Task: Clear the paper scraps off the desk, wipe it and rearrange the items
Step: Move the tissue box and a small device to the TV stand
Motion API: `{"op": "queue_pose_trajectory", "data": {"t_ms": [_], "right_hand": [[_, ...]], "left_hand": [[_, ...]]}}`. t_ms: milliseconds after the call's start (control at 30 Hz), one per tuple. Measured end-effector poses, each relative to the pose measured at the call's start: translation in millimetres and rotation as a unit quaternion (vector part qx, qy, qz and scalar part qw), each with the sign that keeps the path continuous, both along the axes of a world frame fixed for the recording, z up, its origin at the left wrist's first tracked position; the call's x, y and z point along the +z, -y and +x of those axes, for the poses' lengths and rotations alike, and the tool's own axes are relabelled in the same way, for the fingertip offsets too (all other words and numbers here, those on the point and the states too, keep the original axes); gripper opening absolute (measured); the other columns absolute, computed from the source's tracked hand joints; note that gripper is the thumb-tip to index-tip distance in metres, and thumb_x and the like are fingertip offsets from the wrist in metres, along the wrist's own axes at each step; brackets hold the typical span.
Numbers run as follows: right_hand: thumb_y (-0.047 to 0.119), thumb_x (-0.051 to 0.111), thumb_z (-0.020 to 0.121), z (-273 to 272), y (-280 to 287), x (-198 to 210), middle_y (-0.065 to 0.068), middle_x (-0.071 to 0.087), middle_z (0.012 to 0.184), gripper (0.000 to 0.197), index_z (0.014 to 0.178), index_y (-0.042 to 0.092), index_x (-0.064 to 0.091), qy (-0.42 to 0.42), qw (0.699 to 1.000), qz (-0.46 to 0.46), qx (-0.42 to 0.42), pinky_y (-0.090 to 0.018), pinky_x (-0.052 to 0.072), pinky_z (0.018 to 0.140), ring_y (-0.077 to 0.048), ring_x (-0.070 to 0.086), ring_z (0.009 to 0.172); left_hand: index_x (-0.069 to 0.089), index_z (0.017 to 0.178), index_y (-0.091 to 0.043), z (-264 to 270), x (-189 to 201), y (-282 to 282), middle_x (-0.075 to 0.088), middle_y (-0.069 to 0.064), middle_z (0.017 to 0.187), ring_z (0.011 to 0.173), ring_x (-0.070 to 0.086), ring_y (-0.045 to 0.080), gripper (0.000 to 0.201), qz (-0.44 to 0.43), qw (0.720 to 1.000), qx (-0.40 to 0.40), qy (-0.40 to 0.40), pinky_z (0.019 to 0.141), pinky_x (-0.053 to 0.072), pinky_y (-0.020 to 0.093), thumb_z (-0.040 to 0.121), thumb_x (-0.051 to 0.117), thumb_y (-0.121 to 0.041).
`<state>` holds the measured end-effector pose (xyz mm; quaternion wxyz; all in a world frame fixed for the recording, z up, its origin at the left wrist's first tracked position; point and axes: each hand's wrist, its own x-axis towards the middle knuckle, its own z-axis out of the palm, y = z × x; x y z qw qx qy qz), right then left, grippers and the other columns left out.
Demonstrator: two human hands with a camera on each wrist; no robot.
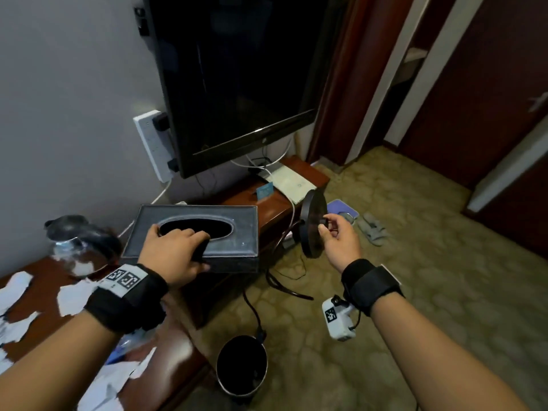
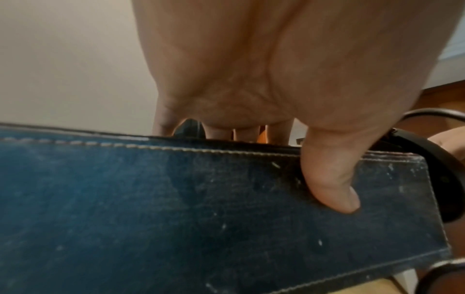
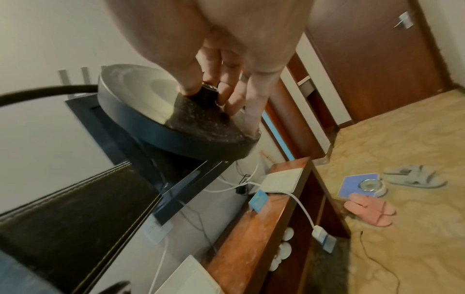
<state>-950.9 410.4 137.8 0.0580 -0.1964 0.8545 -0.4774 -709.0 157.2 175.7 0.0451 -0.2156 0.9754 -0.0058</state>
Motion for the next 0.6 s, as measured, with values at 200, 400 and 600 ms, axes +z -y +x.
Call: {"op": "queue_pose_trajectory", "data": {"t_ms": [200,400,600], "right_hand": [[0.026,0.057,0.096,-83.3,-33.5,4.1,-0.004,0.059,0.108,0.026,0.121,0.02,0.056,-0.007,0.997,0.048,-0.064,-0.033,0.05,0.08,-0.017,0.06,0.086],[0.022,0.06,0.094,-165.6,-45.8,-0.2,-0.006,0.058,0.111,0.028,0.121,0.015,0.058,-0.016,0.992,0.056,-0.113,-0.032,0.05,0.082,-0.018,0.059,0.083],[0.023,0.058,0.095,-265.8,-43.6,-21.8,-0.006,0.057,0.113,0.027,0.121,0.019,0.057,0.002,0.994,0.062,-0.091,-0.034,0.051,0.082,-0.017,0.06,0.087]], "left_hand": [[0.04,0.138,-0.041,-114.2,-12.9,-4.6,0.055,-0.014,0.128,0.125,0.049,0.014,0.065,0.028,0.999,-0.041,-0.008,0.109,0.024,0.053,0.081,0.058,-0.065],[0.039,0.139,-0.042,-213.4,-25.3,-9.9,0.054,-0.014,0.13,0.125,0.049,0.014,0.066,0.038,0.997,-0.061,0.005,0.11,0.024,0.056,0.081,0.058,-0.065],[0.039,0.139,-0.042,-309.4,-47.8,-13.7,0.054,-0.015,0.128,0.126,0.048,0.013,0.065,0.053,0.998,-0.03,0.021,0.112,0.021,0.057,0.081,0.058,-0.064]]}}
